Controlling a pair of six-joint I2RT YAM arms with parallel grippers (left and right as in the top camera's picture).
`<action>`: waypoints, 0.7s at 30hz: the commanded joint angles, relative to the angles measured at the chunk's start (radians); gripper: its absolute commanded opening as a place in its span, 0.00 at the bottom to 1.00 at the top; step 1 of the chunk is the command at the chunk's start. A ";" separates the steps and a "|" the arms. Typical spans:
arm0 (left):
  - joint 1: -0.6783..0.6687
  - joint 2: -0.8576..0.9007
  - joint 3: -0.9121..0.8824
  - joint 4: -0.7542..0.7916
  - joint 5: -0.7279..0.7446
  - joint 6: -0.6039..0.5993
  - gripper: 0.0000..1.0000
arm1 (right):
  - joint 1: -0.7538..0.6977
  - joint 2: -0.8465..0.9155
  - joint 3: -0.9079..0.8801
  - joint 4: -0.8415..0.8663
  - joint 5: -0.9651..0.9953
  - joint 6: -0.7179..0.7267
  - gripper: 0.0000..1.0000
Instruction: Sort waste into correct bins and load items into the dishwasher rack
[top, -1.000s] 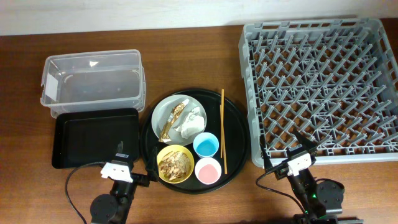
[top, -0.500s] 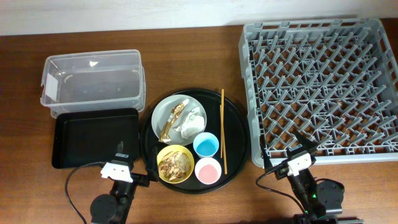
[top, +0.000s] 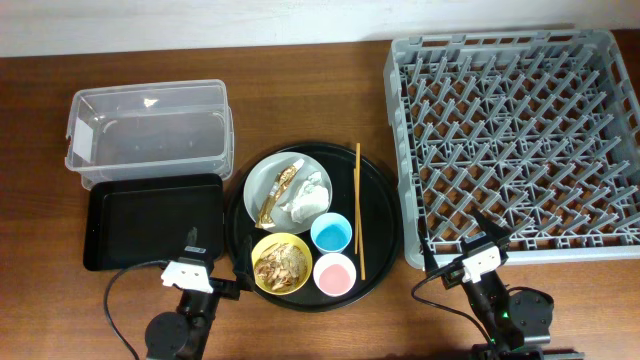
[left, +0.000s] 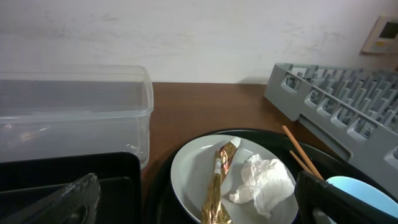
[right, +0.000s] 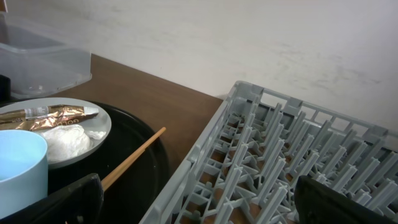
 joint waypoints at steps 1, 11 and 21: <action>-0.001 0.000 -0.005 0.011 0.019 0.012 0.99 | 0.008 -0.009 -0.010 0.003 -0.013 0.008 0.99; -0.001 0.129 0.416 -0.275 0.164 -0.037 0.99 | 0.008 0.087 0.420 -0.336 -0.262 0.274 0.98; -0.001 1.153 1.251 -1.029 0.500 -0.063 0.99 | 0.008 0.777 1.268 -1.118 -0.271 0.271 0.99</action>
